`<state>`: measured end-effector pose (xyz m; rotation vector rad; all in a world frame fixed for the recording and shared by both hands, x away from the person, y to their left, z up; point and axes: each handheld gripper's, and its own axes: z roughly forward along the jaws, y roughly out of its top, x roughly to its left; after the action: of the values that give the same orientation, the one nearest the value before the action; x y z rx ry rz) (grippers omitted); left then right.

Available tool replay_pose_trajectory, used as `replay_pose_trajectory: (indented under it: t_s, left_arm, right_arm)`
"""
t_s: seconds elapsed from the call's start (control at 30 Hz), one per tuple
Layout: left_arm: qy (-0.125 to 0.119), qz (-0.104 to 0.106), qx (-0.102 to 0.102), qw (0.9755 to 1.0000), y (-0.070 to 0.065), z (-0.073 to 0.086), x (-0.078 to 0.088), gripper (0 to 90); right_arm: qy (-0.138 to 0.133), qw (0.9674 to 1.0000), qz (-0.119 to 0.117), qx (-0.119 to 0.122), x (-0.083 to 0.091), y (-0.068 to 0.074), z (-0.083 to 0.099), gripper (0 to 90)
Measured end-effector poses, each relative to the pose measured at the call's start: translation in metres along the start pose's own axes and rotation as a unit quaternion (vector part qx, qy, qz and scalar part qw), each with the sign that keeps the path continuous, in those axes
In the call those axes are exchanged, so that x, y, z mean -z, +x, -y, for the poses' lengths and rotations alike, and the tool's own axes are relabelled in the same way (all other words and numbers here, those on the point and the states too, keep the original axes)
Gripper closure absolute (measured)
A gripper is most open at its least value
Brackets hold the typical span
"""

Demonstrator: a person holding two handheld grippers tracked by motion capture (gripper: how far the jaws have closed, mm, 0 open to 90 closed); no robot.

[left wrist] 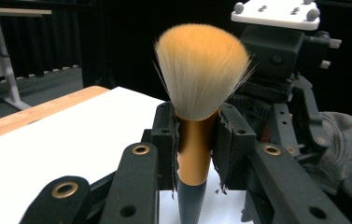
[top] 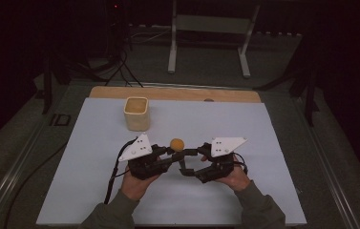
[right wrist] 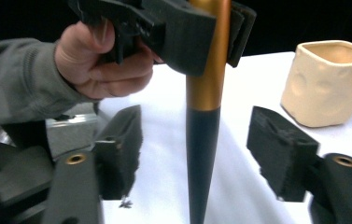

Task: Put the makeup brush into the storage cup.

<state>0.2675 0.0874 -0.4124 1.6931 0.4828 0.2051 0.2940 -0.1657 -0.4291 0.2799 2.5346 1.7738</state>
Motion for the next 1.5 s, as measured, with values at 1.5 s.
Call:
replay_pose_trajectory:
  t_s: [1.5]
  left_arm:
    - [0.011, -0.091, -0.011, 0.9958, 0.021, -0.015, 0.03, 73.0]
  right_arm:
    - [0.059, 0.9922, 0.11, 0.004, 0.011, 0.005, 0.012, 10.5]
